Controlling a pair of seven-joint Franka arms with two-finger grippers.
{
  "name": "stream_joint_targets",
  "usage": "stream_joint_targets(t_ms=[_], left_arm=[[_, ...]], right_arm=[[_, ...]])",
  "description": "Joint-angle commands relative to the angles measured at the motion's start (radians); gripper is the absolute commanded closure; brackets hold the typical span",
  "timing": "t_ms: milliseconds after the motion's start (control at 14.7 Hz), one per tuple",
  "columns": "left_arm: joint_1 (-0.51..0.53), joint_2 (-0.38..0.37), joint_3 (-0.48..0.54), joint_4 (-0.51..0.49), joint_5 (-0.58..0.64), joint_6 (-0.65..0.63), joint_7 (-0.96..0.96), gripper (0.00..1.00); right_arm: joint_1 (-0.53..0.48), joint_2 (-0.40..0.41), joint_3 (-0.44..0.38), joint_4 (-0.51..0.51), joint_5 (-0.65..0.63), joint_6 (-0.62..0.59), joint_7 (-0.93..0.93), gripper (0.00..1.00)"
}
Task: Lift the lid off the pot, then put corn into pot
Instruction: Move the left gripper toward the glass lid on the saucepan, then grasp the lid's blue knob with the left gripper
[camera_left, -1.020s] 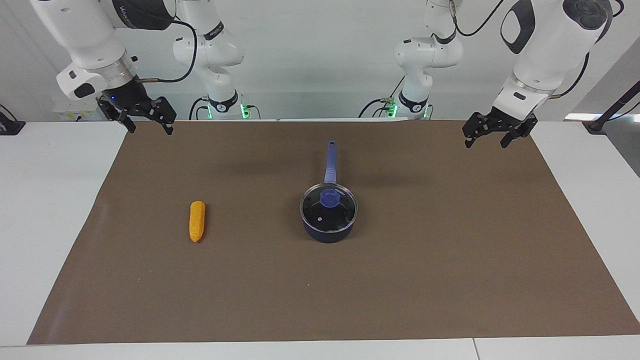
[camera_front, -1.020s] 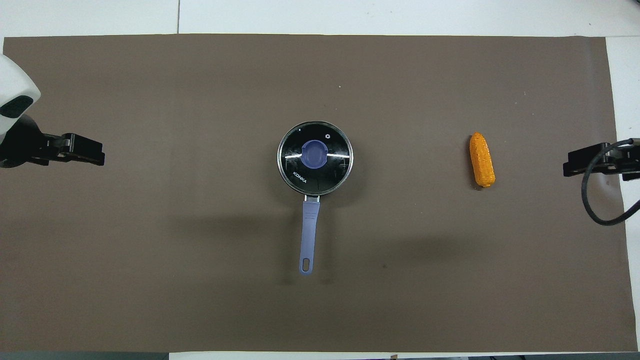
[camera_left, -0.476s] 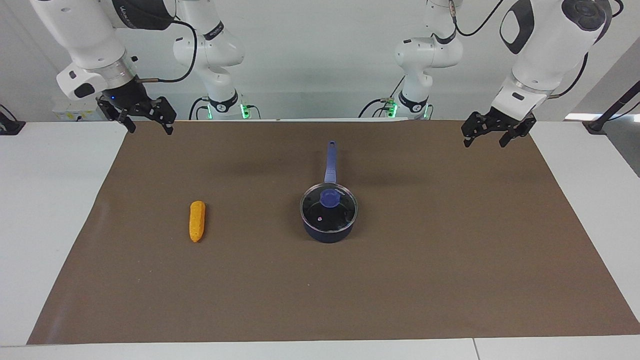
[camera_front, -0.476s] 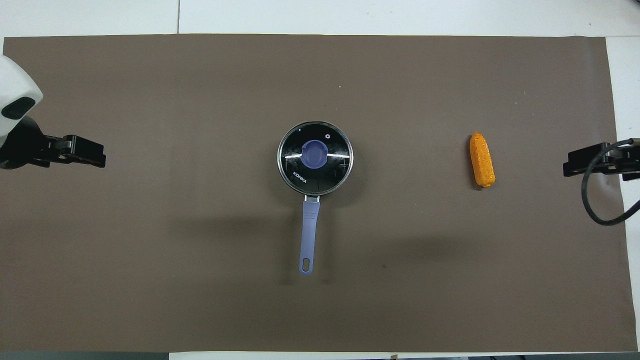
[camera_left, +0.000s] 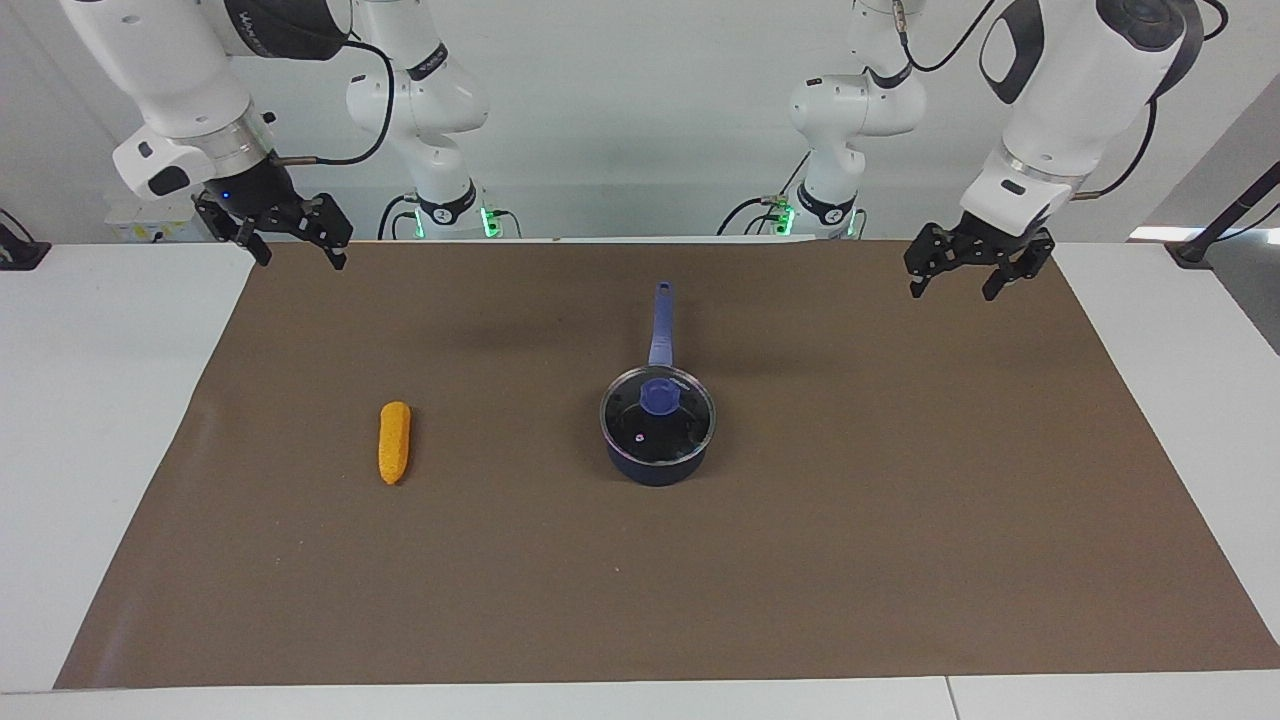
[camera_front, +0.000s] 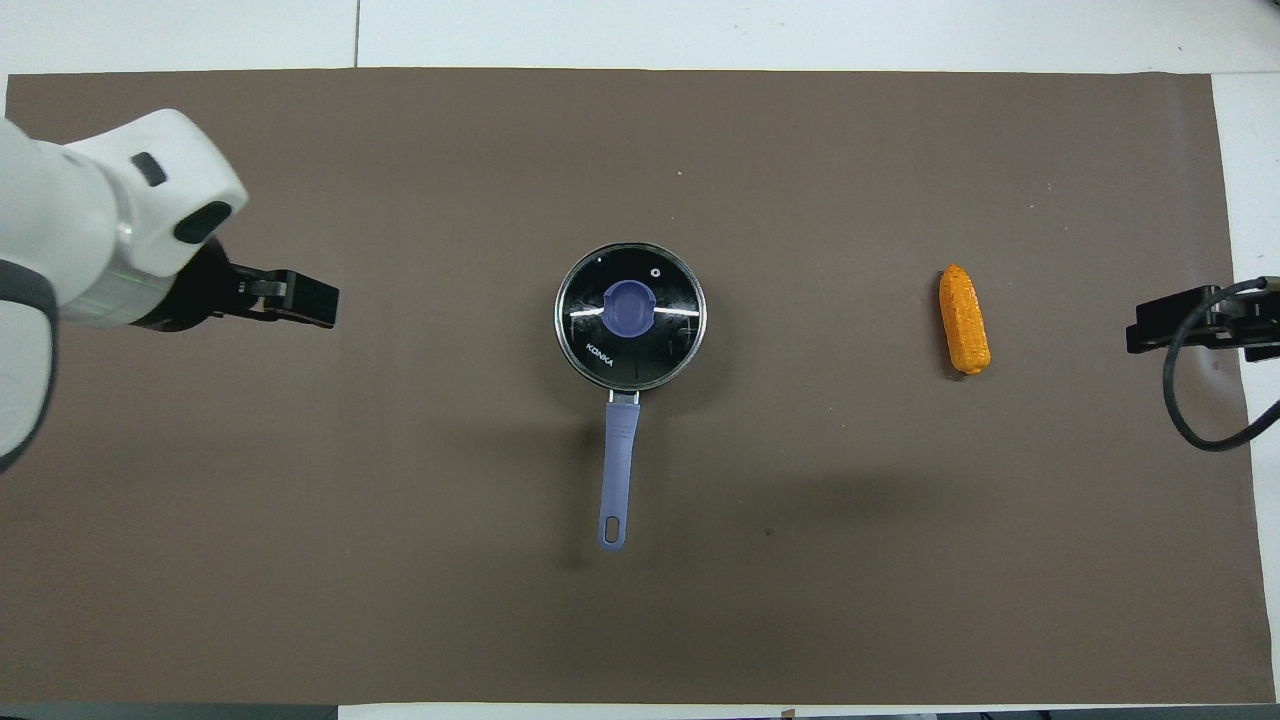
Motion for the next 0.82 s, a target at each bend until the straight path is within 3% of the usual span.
stream_joint_targets(t_ms=[0, 272, 612, 748], left_arm=[[-0.138, 0.149, 0.010, 0.127, -0.006, 0.001, -0.143, 0.00], [-0.255, 0.324, 0.012, 0.250, 0.003, 0.041, -0.199, 0.00], [-0.342, 0.430, 0.018, 0.276, 0.003, 0.121, -0.317, 0.00], [-0.344, 0.472, 0.015, 0.320, 0.002, 0.124, -0.349, 0.00]], right_arm=[[-0.016, -0.006, 0.008, -0.001, 0.019, -0.015, 0.001, 0.00], [-0.018, -0.006, 0.006, -0.001, 0.019, -0.012, 0.001, 0.00], [-0.010, -0.008, 0.009, -0.007, 0.021, -0.013, -0.010, 0.00], [-0.007, -0.009, 0.009, -0.027, 0.023, 0.045, -0.083, 0.00]])
